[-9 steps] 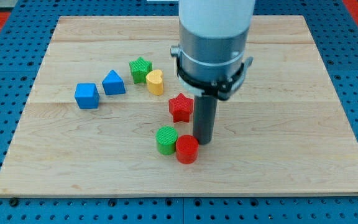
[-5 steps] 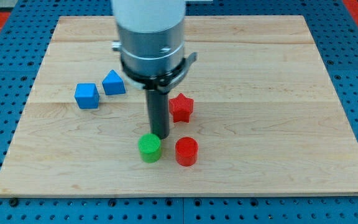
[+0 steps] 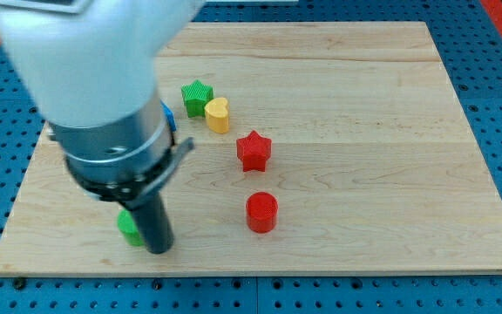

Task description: Slide green circle towards center left

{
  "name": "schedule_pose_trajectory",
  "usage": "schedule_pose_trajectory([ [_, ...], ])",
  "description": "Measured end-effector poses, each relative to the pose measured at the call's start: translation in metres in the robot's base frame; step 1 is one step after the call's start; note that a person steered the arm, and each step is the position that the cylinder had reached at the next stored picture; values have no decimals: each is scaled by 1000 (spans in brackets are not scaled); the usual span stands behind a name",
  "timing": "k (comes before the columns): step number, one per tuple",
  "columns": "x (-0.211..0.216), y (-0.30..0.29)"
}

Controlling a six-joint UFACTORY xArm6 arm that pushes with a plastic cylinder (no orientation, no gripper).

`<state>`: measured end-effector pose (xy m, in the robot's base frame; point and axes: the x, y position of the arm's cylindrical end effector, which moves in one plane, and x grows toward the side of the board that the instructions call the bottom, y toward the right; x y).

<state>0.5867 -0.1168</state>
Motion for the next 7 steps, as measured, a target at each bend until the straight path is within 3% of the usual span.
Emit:
schedule_pose_trajectory([
  [2,-62,-39],
  [3,-74,-58],
  [4,-45,-27],
  [5,-49,-63],
  [6,-91,-100],
  [7,-101,-108],
])
